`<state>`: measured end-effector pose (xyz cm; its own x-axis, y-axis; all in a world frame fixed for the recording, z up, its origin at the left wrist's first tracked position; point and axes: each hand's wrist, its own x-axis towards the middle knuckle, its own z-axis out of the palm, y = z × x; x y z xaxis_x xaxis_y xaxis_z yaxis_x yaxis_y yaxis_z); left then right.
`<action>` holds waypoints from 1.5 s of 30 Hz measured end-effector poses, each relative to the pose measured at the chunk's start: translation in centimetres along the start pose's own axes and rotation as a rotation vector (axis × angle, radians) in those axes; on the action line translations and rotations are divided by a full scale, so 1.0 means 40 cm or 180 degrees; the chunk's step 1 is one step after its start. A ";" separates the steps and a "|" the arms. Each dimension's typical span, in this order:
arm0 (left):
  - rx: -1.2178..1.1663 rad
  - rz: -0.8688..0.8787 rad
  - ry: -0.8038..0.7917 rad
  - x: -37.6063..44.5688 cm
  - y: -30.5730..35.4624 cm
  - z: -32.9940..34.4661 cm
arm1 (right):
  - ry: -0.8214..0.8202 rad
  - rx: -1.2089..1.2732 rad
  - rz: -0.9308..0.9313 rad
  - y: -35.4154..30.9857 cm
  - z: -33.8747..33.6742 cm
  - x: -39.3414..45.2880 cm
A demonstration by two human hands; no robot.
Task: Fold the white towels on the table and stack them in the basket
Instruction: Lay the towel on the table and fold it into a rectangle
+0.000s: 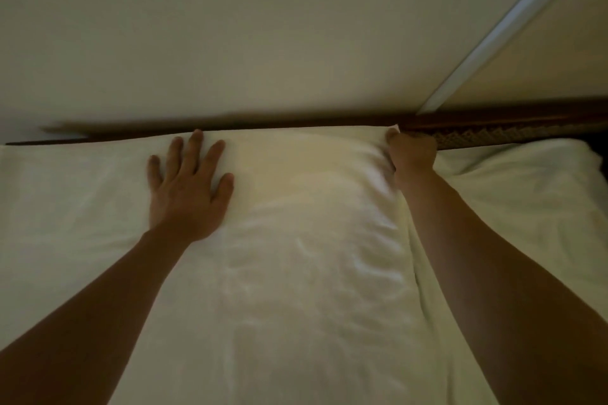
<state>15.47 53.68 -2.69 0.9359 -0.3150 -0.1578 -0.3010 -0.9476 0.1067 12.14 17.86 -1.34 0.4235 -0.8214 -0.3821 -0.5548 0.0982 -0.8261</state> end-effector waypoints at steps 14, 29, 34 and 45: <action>0.0143 0.0029 -0.0048 0.036 0.010 0.001 | 0.0715 -0.1822 -0.0460 -0.061 0.044 0.015; 0.0030 0.0031 -0.0164 0.013 -0.063 -0.014 | -0.0735 -0.3386 -0.2414 0.116 0.161 -0.292; 0.0068 -0.0503 -0.0176 -0.032 -0.352 -0.048 | -0.0752 -0.3521 -0.2349 0.107 0.164 -0.293; -0.0740 -0.0706 0.0115 -0.051 -0.578 -0.055 | -0.0304 -0.3348 -0.1342 0.104 0.407 -0.599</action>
<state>20.93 76.33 -2.67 0.9811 -0.0961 -0.1677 -0.0430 -0.9544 0.2956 11.36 47.08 -2.36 0.7466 -0.6267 -0.2231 -0.6620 -0.7331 -0.1562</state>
